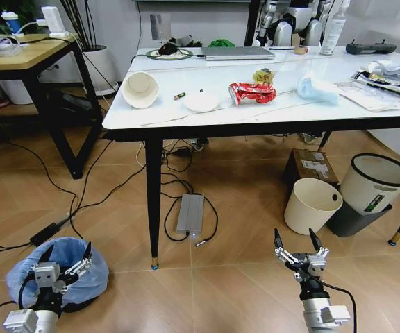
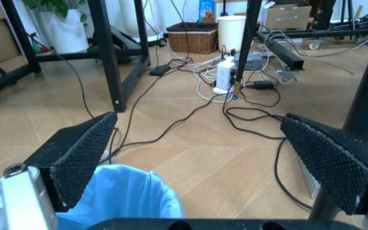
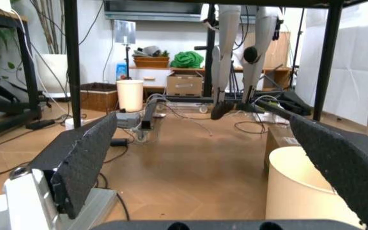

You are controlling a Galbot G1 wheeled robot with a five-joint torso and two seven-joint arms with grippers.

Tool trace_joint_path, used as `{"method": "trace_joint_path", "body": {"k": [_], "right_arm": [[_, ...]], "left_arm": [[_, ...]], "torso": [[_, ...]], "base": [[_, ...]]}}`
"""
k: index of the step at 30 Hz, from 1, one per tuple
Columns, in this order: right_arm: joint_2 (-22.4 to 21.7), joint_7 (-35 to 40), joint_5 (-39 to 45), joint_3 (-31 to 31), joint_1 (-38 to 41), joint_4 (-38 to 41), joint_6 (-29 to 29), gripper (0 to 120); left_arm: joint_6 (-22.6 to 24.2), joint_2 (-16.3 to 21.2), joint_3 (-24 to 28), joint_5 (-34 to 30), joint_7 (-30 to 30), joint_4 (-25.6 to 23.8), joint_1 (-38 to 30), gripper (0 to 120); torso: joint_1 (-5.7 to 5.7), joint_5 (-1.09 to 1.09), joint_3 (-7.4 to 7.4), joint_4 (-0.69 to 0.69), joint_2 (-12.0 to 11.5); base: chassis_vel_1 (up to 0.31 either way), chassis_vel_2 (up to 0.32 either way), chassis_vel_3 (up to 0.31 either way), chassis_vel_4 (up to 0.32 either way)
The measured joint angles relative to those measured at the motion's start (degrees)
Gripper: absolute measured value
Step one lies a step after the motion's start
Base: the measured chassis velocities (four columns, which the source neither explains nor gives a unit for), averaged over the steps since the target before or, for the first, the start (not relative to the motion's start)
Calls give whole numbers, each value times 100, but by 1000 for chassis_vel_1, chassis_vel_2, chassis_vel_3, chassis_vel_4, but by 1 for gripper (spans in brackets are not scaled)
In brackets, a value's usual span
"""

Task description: Pick up the trash bin and place the trash from the table into it.

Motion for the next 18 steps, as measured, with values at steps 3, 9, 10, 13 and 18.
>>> {"method": "trace_joint_path", "body": {"k": [3,9,10,13,18], "right_arm": [[9,-2,0,-12,3,0,0,100],[16,-10,-1,-26,4,-15,9,100],[16,-12,-1,-27,4,-18,13,100],[13,-17,-1,-31,-1,-20,26,100],[-49,-22,10,-43,-23,-7,38,100]], "left_arm": [[-7,-7,1,2,-14,11,7,100],[-41,-2,-8,116,-35,14,12,100],[-58,-6,-10,158,-39,20,8,100],[-86,-47,-9,324,-93,21,8,100],[-96,-89,-19,497,-98,-69,67,100]], "torso": [[-9,0,-44,0,-53],[-26,0,-150,1,-175],[-30,0,-155,1,-184],[-40,0,-160,2,-198],[-42,0,-155,2,-197]], "base": [[0,0,0,0],[0,0,0,0],[0,0,0,0],[0,0,0,0],[0,0,0,0]]}}
